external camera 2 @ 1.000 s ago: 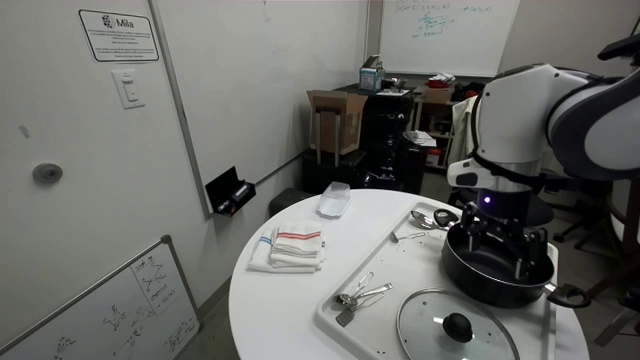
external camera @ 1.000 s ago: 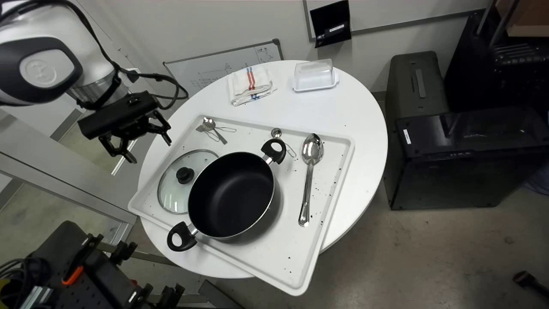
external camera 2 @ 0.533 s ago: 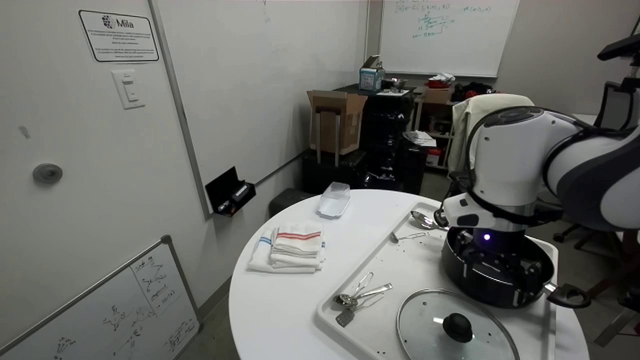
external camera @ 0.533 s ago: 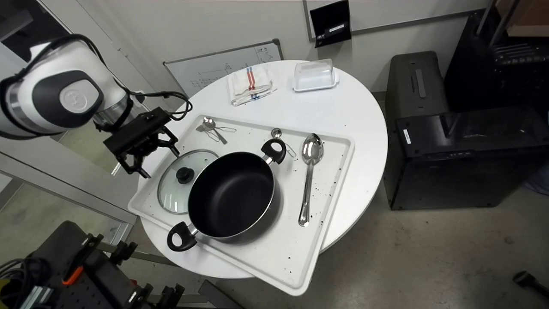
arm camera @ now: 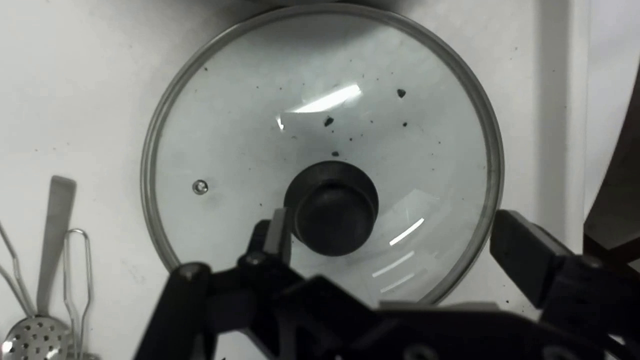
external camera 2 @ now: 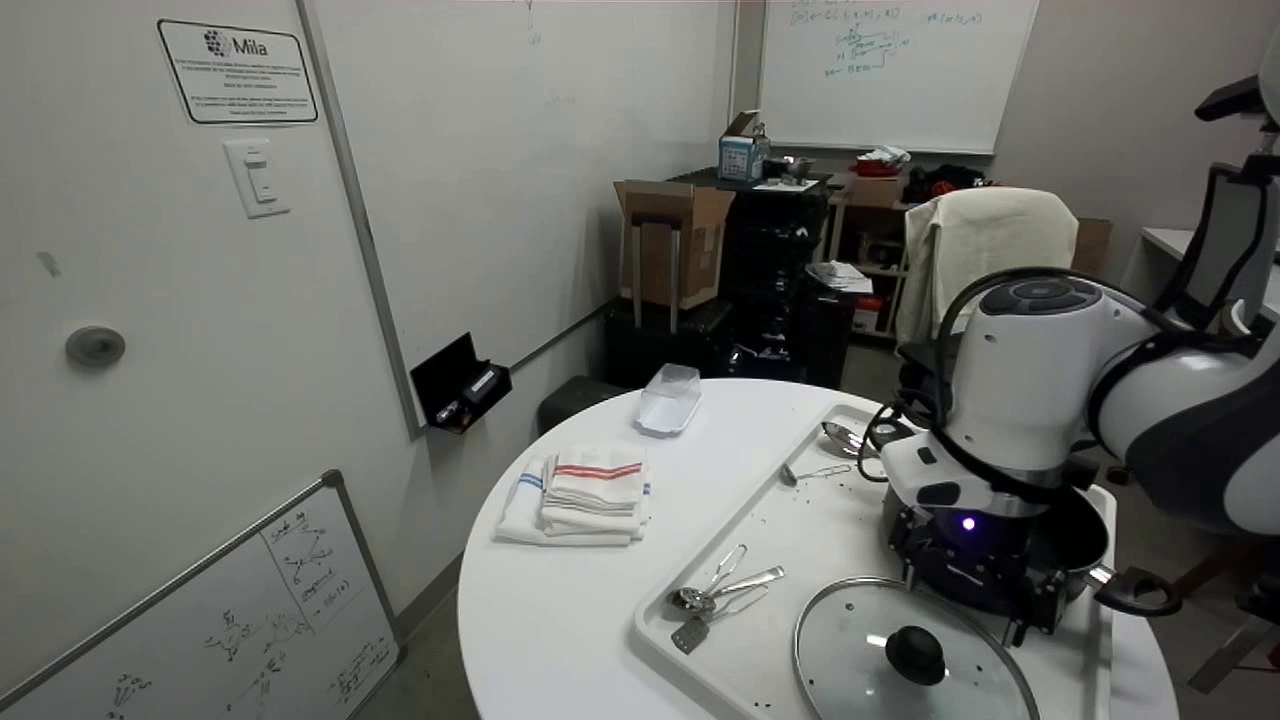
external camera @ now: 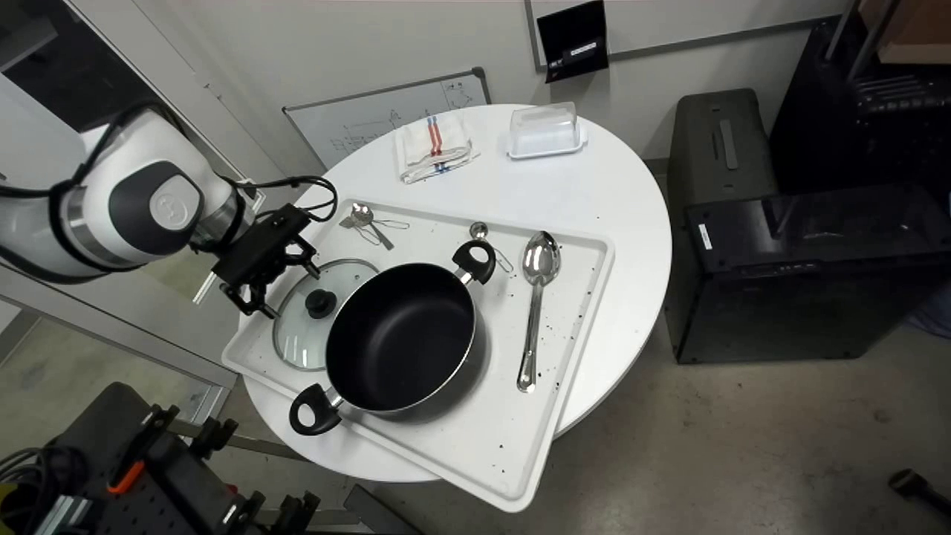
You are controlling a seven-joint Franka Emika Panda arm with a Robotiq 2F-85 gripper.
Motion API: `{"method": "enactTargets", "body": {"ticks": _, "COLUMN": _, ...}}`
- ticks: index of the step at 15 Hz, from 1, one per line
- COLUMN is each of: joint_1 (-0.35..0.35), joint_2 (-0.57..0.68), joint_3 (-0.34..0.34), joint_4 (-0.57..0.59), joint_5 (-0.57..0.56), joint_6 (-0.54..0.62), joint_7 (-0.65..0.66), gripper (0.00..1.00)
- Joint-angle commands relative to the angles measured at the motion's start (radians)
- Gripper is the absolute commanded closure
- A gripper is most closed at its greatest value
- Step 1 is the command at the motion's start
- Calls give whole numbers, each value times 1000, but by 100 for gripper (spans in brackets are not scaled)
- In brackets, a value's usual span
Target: Put the glass lid on the black pot.
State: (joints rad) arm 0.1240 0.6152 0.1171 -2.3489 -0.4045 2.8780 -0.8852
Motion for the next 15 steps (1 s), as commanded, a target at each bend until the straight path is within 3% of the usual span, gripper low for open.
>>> {"method": "enactTargets", "body": {"ticks": 1, "joint_1": 45, "joint_2": 72, "joint_3": -50, "joint_4": 40, "joint_5": -65, "joint_6": 82, "joint_7": 36, "gripper": 0}}
{"method": "enactTargets", "body": {"ticks": 12, "joint_1": 140, "joint_2": 203, "joint_3": -126, "joint_4": 120, "joint_5": -114, "joint_6": 170, "joint_7": 41, "gripper": 0}}
{"method": "enactTargets", "body": {"ticks": 13, "joint_1": 143, "joint_2": 209, "joint_3": -129, "joint_4": 125, "joint_5": -113, "joint_6": 172, "joint_7": 41, "gripper": 9}}
{"method": "enactTargets", "body": {"ticks": 14, "joint_1": 144, "joint_2": 213, "joint_3": -128, "joint_4": 129, "joint_5": -113, "joint_6": 173, "joint_7": 39, "gripper": 27}}
{"method": "enactTargets", "body": {"ticks": 15, "joint_1": 145, "joint_2": 215, "joint_3": -129, "joint_4": 132, "joint_5": -113, "joint_6": 174, "joint_7": 38, "gripper": 33}}
